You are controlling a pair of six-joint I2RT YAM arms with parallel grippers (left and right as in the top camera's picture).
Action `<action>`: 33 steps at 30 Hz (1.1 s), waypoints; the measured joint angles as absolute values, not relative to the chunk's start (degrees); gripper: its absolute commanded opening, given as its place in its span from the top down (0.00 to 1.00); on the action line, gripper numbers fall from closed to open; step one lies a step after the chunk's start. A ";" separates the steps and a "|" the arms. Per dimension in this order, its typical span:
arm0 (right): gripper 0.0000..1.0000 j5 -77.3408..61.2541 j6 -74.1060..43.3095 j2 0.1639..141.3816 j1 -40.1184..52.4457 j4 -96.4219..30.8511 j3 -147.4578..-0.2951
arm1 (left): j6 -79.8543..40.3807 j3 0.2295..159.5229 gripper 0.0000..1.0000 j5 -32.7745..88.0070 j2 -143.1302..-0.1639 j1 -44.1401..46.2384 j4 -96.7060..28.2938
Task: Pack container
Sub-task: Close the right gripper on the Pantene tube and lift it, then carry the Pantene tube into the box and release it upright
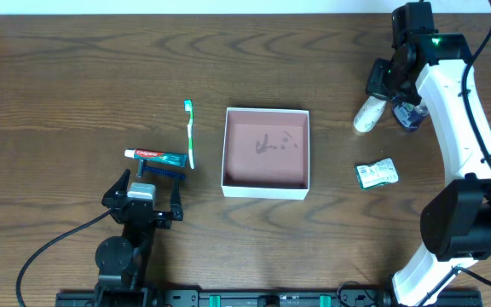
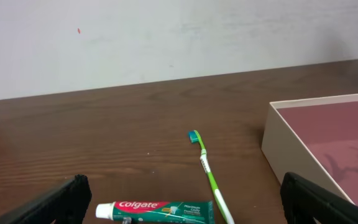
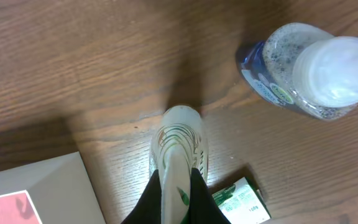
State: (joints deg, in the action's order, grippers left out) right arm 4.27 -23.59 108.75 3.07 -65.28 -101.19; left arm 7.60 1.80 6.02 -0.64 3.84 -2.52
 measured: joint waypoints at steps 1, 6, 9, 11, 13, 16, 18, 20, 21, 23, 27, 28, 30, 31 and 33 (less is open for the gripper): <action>0.99 4.40 -23.57 108.73 3.07 -65.34 -101.19 | 7.60 1.80 0.02 6.02 -0.64 3.84 -2.52; 0.99 4.75 -22.92 108.42 3.09 -68.10 -102.17 | 7.60 1.78 0.02 6.02 -0.64 3.84 -2.52; 0.99 4.86 -22.46 106.59 3.25 -70.13 -103.92 | 7.60 1.80 0.02 6.02 -0.64 3.84 -2.52; 0.99 5.02 -22.24 104.12 3.86 -70.54 -105.62 | 7.60 1.80 0.02 6.02 -0.64 3.84 -2.55; 0.99 5.37 -22.06 100.25 5.21 -70.39 -107.13 | 7.60 1.80 0.02 6.02 -0.64 3.84 -2.52; 0.99 5.56 -22.06 94.11 8.45 -69.56 -108.62 | 7.60 1.80 0.02 6.02 -0.64 3.84 -2.52; 0.99 5.65 -22.20 90.19 11.55 -68.95 -109.45 | 7.60 1.80 0.02 6.04 -0.64 3.84 -2.52; 0.99 5.45 -22.68 87.11 15.40 -68.14 -109.91 | 7.60 1.80 0.02 6.02 -0.64 3.84 -2.52; 0.99 5.43 -23.03 86.30 17.08 -67.68 -110.00 | 7.60 1.80 0.02 6.02 -0.64 3.84 -2.55; 0.99 5.45 -23.64 85.76 20.34 -66.89 -110.06 | 7.60 1.80 0.02 6.02 -0.64 3.84 -2.52; 0.99 5.91 -25.19 87.35 26.13 -66.08 -110.06 | 7.60 1.80 0.02 6.02 -0.64 3.84 -2.52; 0.99 6.11 -25.47 87.90 27.27 -65.95 -110.04 | 7.60 1.80 0.02 6.02 -0.64 3.84 -2.55; 0.99 6.46 -26.35 89.56 29.80 -65.52 -110.04 | 7.60 1.80 0.02 6.02 -0.64 3.84 -2.52; 0.99 6.50 -26.63 90.30 30.81 -65.32 -110.04 | 7.60 1.80 0.02 6.02 -0.64 3.84 -2.52; 0.99 6.74 -27.05 91.79 32.75 -64.97 -110.04 | 7.60 1.80 0.02 6.02 -0.64 3.84 -2.52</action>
State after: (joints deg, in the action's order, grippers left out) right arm 6.74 -27.05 91.79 32.75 -64.97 -110.04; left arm 7.60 1.80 6.02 -0.64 3.84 -2.52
